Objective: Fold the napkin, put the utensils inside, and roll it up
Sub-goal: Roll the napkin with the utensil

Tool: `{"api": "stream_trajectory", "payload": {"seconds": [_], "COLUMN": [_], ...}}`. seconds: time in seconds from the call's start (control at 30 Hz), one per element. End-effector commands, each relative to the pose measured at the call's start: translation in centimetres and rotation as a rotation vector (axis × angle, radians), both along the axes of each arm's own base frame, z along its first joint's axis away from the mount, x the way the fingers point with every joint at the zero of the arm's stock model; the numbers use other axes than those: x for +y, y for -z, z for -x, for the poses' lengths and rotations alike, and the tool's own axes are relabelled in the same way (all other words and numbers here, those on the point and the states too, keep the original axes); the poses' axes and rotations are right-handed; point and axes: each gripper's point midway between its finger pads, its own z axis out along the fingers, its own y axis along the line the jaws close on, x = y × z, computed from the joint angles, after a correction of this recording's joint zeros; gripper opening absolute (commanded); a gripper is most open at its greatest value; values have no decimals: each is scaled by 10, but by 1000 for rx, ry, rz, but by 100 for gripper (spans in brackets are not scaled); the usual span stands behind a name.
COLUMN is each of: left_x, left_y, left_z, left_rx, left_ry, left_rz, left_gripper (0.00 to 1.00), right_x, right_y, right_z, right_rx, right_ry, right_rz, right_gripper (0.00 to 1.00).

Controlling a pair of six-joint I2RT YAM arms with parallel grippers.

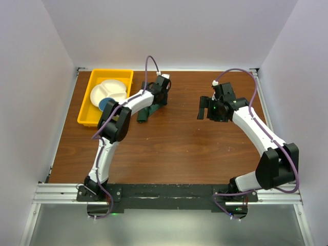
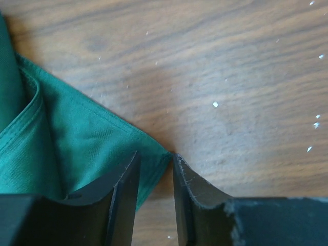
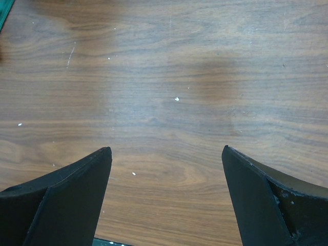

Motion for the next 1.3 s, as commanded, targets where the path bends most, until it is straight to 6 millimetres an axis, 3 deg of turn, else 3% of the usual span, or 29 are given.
{"api": "stream_trajectory", "payload": {"seconds": [0.0, 0.17, 0.33, 0.63, 1.0, 1.27], "left_x": [-7, -7, -2, 24, 38, 50], "left_y": [-2, 1, -33, -68, -83, -79], "left_z": [-12, -11, -18, -17, -14, -9], "left_rx": [-29, -20, -66, -45, -29, -12], "left_ry": [27, 29, 10, -13, -16, -28], "left_rz": [24, 14, 40, 135, 223, 227], "left_gripper": [33, 19, 10, 8, 8, 8], "right_x": [4, 5, 8, 19, 24, 24], "right_y": [-4, 0, 0, 7, 13, 18], "right_z": [-5, -3, -2, -5, -11, -10], "right_rx": [-11, 3, 8, 39, 58, 73], "right_ry": [-18, -23, -31, -50, -61, -63], "right_rz": [-22, -26, -37, -82, -92, -92], "right_gripper": [93, 92, 92, 91, 91, 91]}}
